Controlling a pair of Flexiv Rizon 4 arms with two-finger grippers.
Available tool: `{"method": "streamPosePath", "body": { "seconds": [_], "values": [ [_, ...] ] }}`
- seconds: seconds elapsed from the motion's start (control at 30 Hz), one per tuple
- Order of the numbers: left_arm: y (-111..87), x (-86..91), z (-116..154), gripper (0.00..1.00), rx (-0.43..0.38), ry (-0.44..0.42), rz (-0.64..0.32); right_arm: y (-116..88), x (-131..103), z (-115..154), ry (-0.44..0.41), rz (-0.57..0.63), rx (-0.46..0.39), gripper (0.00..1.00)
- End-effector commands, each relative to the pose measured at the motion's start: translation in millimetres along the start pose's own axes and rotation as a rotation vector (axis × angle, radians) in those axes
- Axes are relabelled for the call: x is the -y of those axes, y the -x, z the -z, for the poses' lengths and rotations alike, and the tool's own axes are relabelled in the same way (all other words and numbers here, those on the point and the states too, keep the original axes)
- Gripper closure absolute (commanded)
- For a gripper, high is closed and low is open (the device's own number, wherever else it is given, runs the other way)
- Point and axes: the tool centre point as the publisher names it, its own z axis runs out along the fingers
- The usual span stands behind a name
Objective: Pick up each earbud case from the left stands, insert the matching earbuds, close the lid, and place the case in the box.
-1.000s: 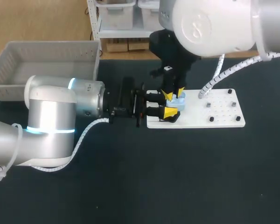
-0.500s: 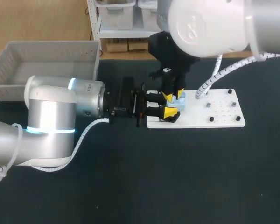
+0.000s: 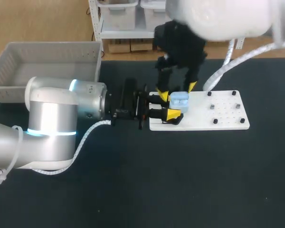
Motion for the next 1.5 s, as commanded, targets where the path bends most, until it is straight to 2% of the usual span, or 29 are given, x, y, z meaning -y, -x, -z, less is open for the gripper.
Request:
{"method": "streamPosePath", "body": {
  "seconds": [0.03, 0.17, 0.37, 0.6, 0.8, 1.1, 1.5],
  "values": [
    [-0.6, 1.8, -0.1, 1.00, 0.002, 0.007, -0.004, -2.9, 22.3, 10.5, 0.004, -0.116, 0.080, 0.00],
    [-0.6, 1.8, -0.1, 1.00, 0.002, 0.007, -0.004, 12.5, 47.9, 13.1, 0.042, -0.265, 0.150, 0.00],
    [-0.6, 1.8, -0.1, 1.00, 0.002, 0.007, -0.004, 29.2, 80.2, 5.3, 0.035, -0.418, 0.195, 0.00],
    [-0.6, 1.8, -0.1, 1.00, 0.002, 0.007, -0.004, 36.7, 102.6, -8.8, 0.031, -0.484, 0.193, 0.00],
    [-0.6, 1.8, -0.1, 1.00, 0.002, 0.007, -0.004, 37.7, 107.0, -19.3, 0.021, -0.483, 0.162, 0.00],
    [-0.6, 1.8, -0.1, 1.00, 0.002, 0.007, -0.004, 25.6, 101.1, -38.3, 0.022, -0.460, 0.108, 0.00],
    [-0.6, 1.8, -0.1, 1.00, 0.002, 0.007, -0.004, 5.4, 86.4, -31.9, 0.026, -0.411, 0.087, 0.00]
  ]
}}
